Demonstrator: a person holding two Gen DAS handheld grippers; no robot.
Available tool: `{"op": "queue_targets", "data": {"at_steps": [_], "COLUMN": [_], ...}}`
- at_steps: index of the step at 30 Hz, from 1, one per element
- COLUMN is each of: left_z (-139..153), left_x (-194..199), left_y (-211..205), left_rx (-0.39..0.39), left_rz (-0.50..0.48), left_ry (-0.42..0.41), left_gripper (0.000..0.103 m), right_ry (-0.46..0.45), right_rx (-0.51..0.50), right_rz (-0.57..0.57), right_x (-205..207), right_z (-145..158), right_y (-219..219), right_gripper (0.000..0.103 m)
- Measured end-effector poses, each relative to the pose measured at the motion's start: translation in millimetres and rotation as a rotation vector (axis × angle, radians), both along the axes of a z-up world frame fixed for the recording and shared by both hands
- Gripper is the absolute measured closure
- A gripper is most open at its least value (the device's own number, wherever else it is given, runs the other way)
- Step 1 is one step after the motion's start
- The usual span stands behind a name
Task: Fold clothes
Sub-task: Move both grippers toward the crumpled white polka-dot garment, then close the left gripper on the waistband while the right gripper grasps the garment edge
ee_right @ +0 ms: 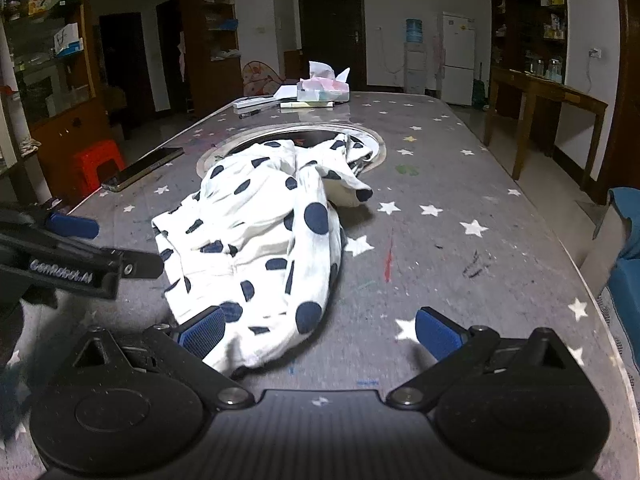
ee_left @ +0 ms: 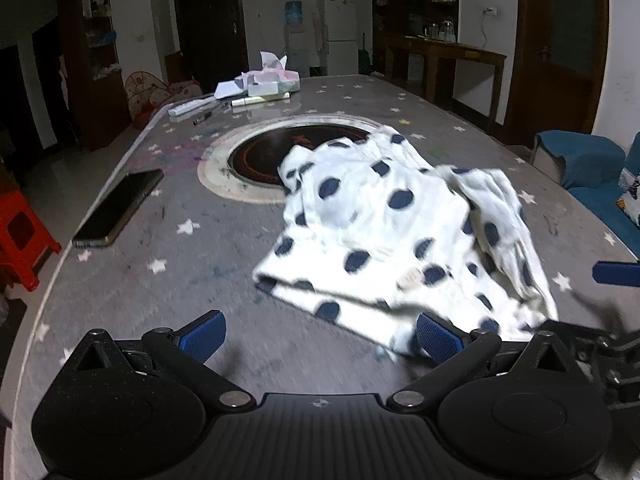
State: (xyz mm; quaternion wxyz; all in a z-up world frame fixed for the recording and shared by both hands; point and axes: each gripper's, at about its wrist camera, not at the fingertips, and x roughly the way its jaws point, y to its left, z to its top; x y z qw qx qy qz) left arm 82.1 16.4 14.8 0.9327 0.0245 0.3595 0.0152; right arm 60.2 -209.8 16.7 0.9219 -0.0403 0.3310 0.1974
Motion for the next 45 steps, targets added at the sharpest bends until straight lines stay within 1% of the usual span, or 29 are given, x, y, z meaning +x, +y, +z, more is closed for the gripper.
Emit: {"op": "queue_targets", "data": {"at_steps": [2,3,9,10,12,13,14,16,20,22,23,24,25,27,28,29,32,33,34,36,39,41,42,45], "left_z": [1,1,0,-1,-3,-4,-5,-7,-12,-14,-16,-16,-17,-17,-17,-17,-17,-16,-16,-14,-11,-9,-8,-3], "left_x": [8,12,34,38,44,48,50,55,61,63,64,65,66,67,67,67,65,65,64,62,56,51,49,39], "left_y": [5,7,20,22,27,29,31,35,37,38,38,39,40,41,41,41,41,41,40,41,43,44,44,45], "left_rx": [0.004,0.004,0.028,0.031,0.033,0.030,0.025,0.014,0.006,-0.002,-0.007,-0.015,-0.025,-0.043,-0.050,-0.057,-0.076,-0.077,-0.074,-0.075,-0.087,-0.092,-0.091,-0.099], "left_rz": [0.009,0.013,0.020,0.016,0.017,0.016,0.014,0.003,-0.023,-0.034,-0.039,-0.045,-0.050,-0.062,-0.071,-0.079,-0.095,-0.096,-0.096,-0.094,-0.085,-0.082,-0.081,-0.081], "left_ry": [-0.005,-0.007,-0.018,-0.016,-0.012,-0.007,-0.002,0.010,0.025,0.034,0.039,0.043,0.046,0.050,0.051,0.052,0.055,0.054,0.051,0.047,0.042,0.036,0.034,0.025], "left_gripper": [0.000,0.000,0.001,0.003,0.010,0.011,0.015,0.020,0.023,0.028,0.031,0.036,0.038,0.046,0.048,0.052,0.064,0.070,0.074,0.086,0.092,0.094,0.094,0.095], "right_ry": [0.003,0.007,0.033,0.036,0.042,0.045,0.051,0.061,0.076,0.082,0.086,0.090,0.092,0.099,0.103,0.106,0.115,0.117,0.119,0.122,0.122,0.122,0.118,0.107], "right_rx": [0.000,0.003,0.018,0.018,0.019,0.022,0.025,0.033,0.046,0.053,0.058,0.063,0.065,0.073,0.075,0.077,0.085,0.087,0.091,0.100,0.110,0.121,0.124,0.134], "right_rz": [0.004,0.008,0.027,0.031,0.035,0.036,0.038,0.040,0.048,0.053,0.055,0.058,0.059,0.059,0.059,0.059,0.061,0.062,0.063,0.067,0.061,0.057,0.053,0.046], "right_x": [4,5,14,16,19,21,23,26,31,33,34,35,35,37,37,38,38,39,39,39,38,38,37,35], "right_z": [0,0,-3,-3,-4,-5,-5,-6,-8,-8,-9,-9,-9,-9,-9,-9,-10,-10,-10,-10,-9,-8,-7,-3], "right_y": [2,2,5,6,7,7,7,8,8,9,9,9,9,8,7,7,6,5,5,4,0,-2,-4,-8], "right_gripper": [0.002,0.005,0.009,0.010,0.013,0.015,0.015,0.020,0.027,0.034,0.035,0.040,0.044,0.049,0.053,0.054,0.063,0.069,0.073,0.081,0.087,0.089,0.093,0.095]}}
